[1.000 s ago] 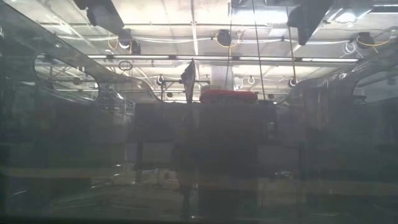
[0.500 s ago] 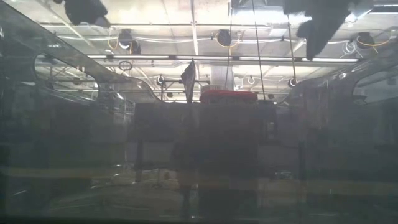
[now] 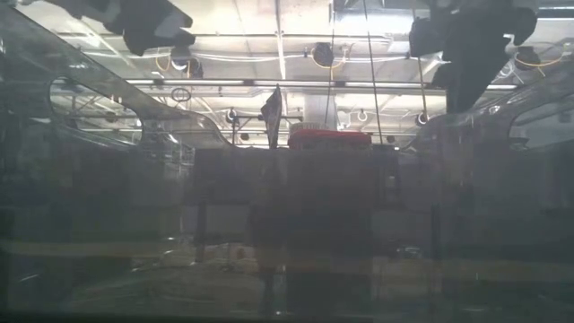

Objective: Sort spices by type
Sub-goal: Put the brown seasoning pack into the right white bin

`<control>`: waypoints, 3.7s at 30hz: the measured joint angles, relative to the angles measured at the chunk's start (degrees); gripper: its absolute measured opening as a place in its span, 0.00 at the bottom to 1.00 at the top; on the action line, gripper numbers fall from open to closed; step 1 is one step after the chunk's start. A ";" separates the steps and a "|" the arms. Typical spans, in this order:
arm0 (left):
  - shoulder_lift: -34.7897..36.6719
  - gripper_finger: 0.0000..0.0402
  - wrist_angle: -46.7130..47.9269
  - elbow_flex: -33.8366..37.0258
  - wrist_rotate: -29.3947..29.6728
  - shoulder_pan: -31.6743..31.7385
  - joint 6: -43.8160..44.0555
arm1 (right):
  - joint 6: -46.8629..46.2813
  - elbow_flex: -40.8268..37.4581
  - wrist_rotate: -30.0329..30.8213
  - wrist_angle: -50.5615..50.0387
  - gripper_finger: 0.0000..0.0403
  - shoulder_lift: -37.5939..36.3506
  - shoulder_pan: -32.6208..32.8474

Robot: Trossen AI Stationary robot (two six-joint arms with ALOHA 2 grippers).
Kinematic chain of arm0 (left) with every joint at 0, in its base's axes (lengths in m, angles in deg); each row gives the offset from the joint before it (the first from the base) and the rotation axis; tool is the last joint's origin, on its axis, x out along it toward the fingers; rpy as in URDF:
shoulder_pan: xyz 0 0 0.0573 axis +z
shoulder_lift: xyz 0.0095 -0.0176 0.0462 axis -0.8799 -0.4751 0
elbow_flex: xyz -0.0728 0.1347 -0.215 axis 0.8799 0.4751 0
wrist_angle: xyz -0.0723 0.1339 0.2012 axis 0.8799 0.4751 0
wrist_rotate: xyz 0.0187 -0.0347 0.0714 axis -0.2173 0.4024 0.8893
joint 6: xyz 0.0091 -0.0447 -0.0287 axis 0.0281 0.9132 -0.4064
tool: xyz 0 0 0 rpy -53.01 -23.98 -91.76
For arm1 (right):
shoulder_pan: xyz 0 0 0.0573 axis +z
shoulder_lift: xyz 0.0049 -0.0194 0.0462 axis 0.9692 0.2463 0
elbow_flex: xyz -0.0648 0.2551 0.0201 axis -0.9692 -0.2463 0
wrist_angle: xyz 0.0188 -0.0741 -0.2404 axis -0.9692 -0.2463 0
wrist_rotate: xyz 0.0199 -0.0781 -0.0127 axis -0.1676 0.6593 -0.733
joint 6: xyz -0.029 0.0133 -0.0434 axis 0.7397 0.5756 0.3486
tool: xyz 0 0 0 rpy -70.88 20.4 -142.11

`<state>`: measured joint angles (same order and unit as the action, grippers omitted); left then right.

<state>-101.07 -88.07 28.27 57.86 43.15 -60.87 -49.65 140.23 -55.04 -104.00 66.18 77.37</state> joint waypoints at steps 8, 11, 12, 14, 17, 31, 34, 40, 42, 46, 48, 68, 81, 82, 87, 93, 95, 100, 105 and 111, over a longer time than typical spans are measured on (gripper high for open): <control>-1.62 0.55 -5.10 3.16 -0.13 0.02 -1.65 | -2.78 0.01 0.02 0.81 0.43 2.06 0.00; -2.59 0.55 -5.73 3.24 -0.31 0.22 -3.00 | -3.53 0.00 0.06 0.76 0.43 4.27 0.00; -2.82 0.55 -6.98 3.21 -0.31 0.22 -3.35 | -3.66 0.00 0.08 0.77 0.43 4.95 0.00; -3.13 0.55 -7.97 3.21 -0.39 0.20 -4.26 | -3.69 0.00 0.16 0.99 0.43 6.34 -0.02; -3.44 0.55 -7.95 3.21 -2.23 0.20 -4.33 | -3.69 0.00 0.52 1.25 0.43 8.26 -0.07; -3.74 0.55 -7.47 3.21 -5.07 -0.02 -1.37 | -1.56 0.00 0.35 0.08 0.04 11.69 -3.21; -3.74 0.55 -7.44 3.21 -5.07 -0.02 -1.29 | -1.09 0.37 0.27 -0.57 0.02 10.77 -3.98; -3.74 0.55 -7.19 3.21 -5.07 -0.02 -1.31 | 1.66 6.45 0.28 -3.75 0.01 10.45 -5.36; -3.74 0.55 -7.12 3.21 -5.07 -0.02 -1.31 | 3.41 9.55 0.37 -4.02 0.01 10.45 -6.27; -3.74 0.55 -6.74 3.21 -5.07 -0.02 -1.29 | 7.38 16.71 0.89 -6.93 0.00 10.44 -9.69; -3.74 0.55 -6.68 3.21 -5.07 -0.02 -1.26 | 10.43 20.35 1.57 -9.01 0.00 10.42 -11.79; -6.31 0.55 -6.54 3.15 -4.87 0.09 -1.20 | 31.40 29.77 2.09 -17.13 0.00 13.43 -47.29; -6.34 0.55 -6.58 3.15 -4.60 0.09 -1.22 | 20.87 29.75 0.04 -16.62 0.00 25.17 -58.05; -6.34 0.55 -6.58 3.15 -4.59 0.09 -1.20 | 20.42 29.75 0.03 -16.59 0.00 26.18 -58.18; -6.34 0.55 -6.57 3.15 -4.59 0.09 -1.20 | 16.88 29.75 0.01 -14.12 0.00 30.62 -58.27; -6.34 0.55 -6.56 3.15 -4.59 0.09 -1.10 | 16.58 29.75 -2.52 -11.73 0.00 35.38 -58.68; -6.34 0.55 -6.56 3.15 -4.59 0.09 -0.79 | 16.96 29.75 -3.06 -11.19 0.00 36.34 -58.75; -6.34 0.55 -6.54 3.15 -4.59 0.09 -0.16 | 16.80 29.75 -2.80 -11.28 0.01 37.16 -58.72; -6.34 0.55 -6.54 3.15 -4.59 0.09 -0.18 | 17.00 29.75 -2.68 -10.76 0.06 36.81 -58.69; -6.34 0.55 -6.54 3.15 -4.59 0.09 -0.20 | 18.61 29.75 -2.69 -10.84 0.15 36.72 -58.69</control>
<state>-107.41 -94.61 31.42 53.27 43.24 -61.07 -31.04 169.98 -57.73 -114.84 102.90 18.68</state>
